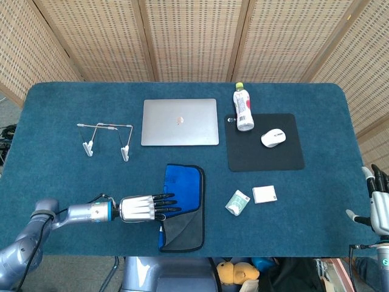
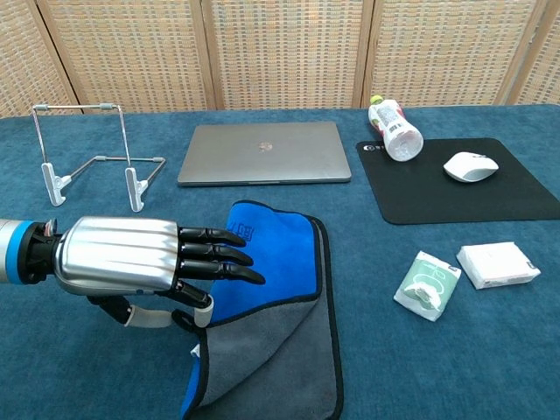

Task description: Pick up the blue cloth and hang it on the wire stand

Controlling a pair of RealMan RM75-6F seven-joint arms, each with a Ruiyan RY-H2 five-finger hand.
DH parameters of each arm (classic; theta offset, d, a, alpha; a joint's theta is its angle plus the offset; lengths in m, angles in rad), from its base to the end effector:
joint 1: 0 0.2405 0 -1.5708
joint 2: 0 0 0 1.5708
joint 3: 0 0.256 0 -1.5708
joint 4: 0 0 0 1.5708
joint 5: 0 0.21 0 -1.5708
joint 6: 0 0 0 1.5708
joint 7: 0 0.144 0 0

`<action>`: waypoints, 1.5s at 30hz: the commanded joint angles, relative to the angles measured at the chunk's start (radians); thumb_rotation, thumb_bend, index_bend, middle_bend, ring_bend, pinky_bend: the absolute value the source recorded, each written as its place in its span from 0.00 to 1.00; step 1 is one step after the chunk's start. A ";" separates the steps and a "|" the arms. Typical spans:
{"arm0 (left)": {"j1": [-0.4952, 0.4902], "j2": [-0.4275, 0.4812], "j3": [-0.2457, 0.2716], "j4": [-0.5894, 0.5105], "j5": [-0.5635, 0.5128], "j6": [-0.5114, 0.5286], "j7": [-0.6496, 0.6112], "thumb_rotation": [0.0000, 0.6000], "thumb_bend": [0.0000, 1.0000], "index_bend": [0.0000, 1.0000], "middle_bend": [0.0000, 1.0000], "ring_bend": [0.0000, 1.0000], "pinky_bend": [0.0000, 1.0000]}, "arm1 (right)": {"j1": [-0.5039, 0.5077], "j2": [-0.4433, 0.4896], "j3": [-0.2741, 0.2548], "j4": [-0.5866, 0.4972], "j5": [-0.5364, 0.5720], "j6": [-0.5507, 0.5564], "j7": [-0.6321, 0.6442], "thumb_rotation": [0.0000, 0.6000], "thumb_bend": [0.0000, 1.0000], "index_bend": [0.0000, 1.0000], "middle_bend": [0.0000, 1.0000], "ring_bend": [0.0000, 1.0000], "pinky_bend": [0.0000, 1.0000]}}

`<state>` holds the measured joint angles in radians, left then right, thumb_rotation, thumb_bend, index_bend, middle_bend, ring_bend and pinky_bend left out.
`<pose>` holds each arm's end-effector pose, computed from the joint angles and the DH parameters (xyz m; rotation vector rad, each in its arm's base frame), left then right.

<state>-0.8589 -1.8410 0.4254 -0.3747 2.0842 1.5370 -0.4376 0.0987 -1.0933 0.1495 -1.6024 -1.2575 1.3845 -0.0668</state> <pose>-0.1975 0.3124 -0.0509 -2.7774 0.0711 -1.1007 -0.3400 -0.2031 0.1836 1.2072 -0.9354 0.7480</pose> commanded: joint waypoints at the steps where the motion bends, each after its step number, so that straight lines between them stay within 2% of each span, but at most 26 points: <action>1: -0.001 -0.001 -0.001 -0.001 0.000 0.002 0.001 1.00 0.51 0.48 0.00 0.00 0.00 | 0.000 0.000 0.000 0.000 0.000 -0.001 0.000 1.00 0.00 0.00 0.00 0.00 0.00; 16: -0.006 -0.019 -0.017 0.001 -0.015 0.018 0.003 1.00 0.53 0.63 0.00 0.00 0.00 | 0.001 -0.001 -0.002 0.000 -0.001 -0.003 -0.002 1.00 0.00 0.00 0.00 0.00 0.00; 38: -0.124 -0.068 -0.087 -0.112 -0.023 0.035 0.071 1.00 0.53 0.63 0.00 0.00 0.00 | -0.001 0.006 0.000 -0.003 0.003 -0.004 0.008 1.00 0.00 0.00 0.00 0.00 0.00; 45: -0.176 -0.097 -0.105 -0.161 -0.014 -0.007 0.112 1.00 0.53 0.63 0.00 0.00 0.00 | 0.001 0.006 -0.001 -0.004 0.003 -0.009 0.007 1.00 0.00 0.00 0.00 0.00 0.00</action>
<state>-1.0235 -1.9289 0.3257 -0.5277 2.0678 1.5399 -0.3335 0.0994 -1.0873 0.1482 -1.6062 -1.2543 1.3759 -0.0603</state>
